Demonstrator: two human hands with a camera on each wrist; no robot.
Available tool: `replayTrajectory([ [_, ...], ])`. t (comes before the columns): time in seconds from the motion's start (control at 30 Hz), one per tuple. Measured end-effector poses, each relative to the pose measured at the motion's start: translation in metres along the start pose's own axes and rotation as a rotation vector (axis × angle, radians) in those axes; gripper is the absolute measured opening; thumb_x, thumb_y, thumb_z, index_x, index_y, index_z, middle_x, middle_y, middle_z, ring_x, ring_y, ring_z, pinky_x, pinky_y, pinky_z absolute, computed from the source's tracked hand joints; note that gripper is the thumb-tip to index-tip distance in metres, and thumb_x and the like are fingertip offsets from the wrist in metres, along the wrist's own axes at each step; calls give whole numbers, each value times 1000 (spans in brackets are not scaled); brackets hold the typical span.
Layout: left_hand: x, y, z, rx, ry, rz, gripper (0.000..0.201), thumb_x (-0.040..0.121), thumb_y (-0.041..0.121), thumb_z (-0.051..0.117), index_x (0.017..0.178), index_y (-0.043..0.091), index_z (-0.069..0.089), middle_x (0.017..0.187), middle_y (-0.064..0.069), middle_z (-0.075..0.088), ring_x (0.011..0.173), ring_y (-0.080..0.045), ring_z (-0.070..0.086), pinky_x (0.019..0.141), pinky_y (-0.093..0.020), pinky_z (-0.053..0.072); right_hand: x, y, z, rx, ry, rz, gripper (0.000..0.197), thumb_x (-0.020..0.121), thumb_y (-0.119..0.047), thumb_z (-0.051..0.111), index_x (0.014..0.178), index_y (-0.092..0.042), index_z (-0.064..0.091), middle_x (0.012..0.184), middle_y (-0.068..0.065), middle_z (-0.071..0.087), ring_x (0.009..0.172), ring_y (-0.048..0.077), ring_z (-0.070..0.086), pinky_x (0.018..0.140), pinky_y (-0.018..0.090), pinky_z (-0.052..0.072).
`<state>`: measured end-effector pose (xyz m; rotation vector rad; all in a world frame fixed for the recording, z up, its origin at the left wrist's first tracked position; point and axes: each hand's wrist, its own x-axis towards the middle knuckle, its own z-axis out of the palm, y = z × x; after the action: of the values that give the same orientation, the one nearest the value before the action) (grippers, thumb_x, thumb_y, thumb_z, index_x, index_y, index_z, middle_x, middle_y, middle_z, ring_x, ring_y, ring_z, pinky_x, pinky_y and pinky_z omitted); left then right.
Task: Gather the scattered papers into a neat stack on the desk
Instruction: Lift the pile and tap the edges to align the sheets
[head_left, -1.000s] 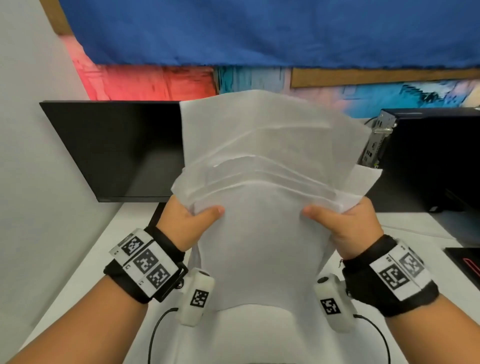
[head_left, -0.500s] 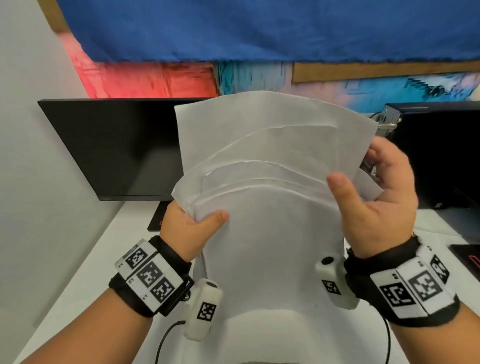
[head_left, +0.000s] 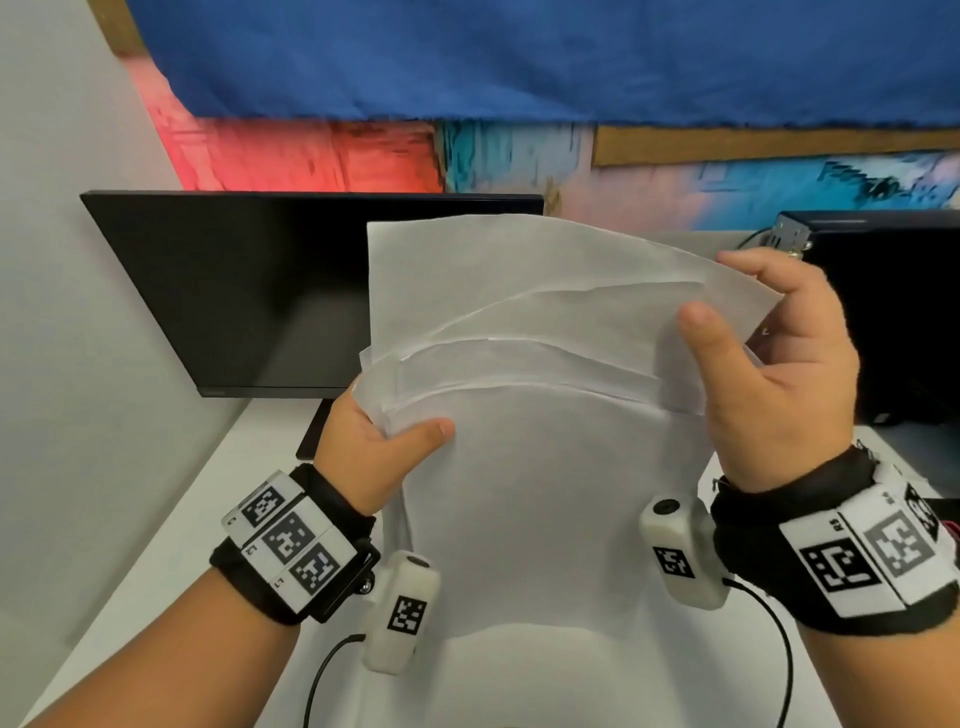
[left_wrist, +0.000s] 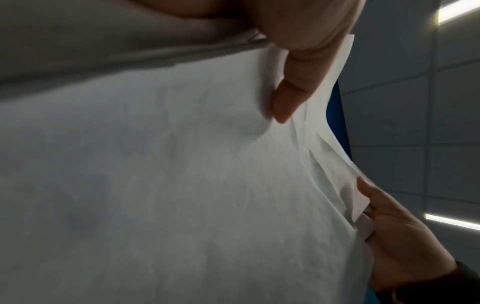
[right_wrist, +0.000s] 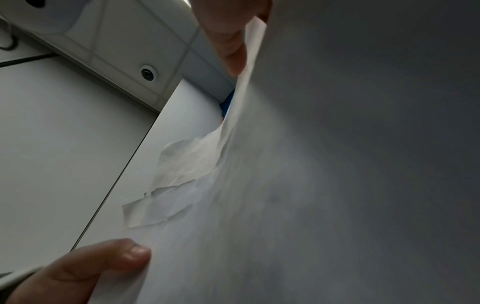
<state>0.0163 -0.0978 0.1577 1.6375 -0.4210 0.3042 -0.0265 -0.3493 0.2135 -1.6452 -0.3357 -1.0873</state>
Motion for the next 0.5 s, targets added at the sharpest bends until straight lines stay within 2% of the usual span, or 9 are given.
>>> replayTrajectory([
  [0.07,0,-1,0,-18,-17,1,45,56,27,72,101,28,63,94,9,73,95,-13,68,79,-25,55,0,-2,0,-17,27,-16,17,86,-20,58,87,-36,53,82,-25,60,75,-7,54,71,13,45],
  [0.1,0,-2,-1,-33,-18,-10,47,56,27,72,102,25,63,95,5,73,95,-16,69,79,-29,56,1,-1,-1,-13,58,-10,14,86,-22,56,84,-35,53,80,-24,60,75,-6,53,71,15,45],
  [0.17,0,-4,-2,-48,-15,-30,50,54,28,73,103,22,62,100,-4,71,96,-22,68,80,-35,56,2,-1,-3,16,135,19,11,83,-23,53,80,-33,50,83,-17,60,78,1,55,73,22,48],
  [0.23,0,-5,-2,-51,-12,-37,50,54,29,72,102,21,62,100,-6,70,95,-22,68,79,-34,56,4,-3,-4,28,163,57,11,79,-21,51,76,-32,49,84,-14,59,79,5,56,74,27,48],
  [0.33,1,-5,-3,-77,-28,-35,57,54,28,70,107,11,61,99,-5,69,93,-16,68,75,-24,54,6,0,-4,-89,11,110,15,76,-17,53,69,-31,52,73,-26,62,70,-8,54,67,11,44],
  [0.4,1,-5,-3,-91,-47,-28,66,55,28,69,114,0,57,102,-9,68,94,-15,68,74,-21,53,6,1,-4,-168,-130,111,15,76,-11,55,76,-25,56,74,-30,61,71,-11,53,67,5,41],
  [0.5,2,-5,-4,-100,-66,-22,70,56,27,69,116,-6,54,106,-15,66,98,-21,66,77,-23,52,5,-2,-7,-206,-209,-79,39,81,-3,56,107,-31,52,101,-22,56,98,-15,49,92,9,37],
])
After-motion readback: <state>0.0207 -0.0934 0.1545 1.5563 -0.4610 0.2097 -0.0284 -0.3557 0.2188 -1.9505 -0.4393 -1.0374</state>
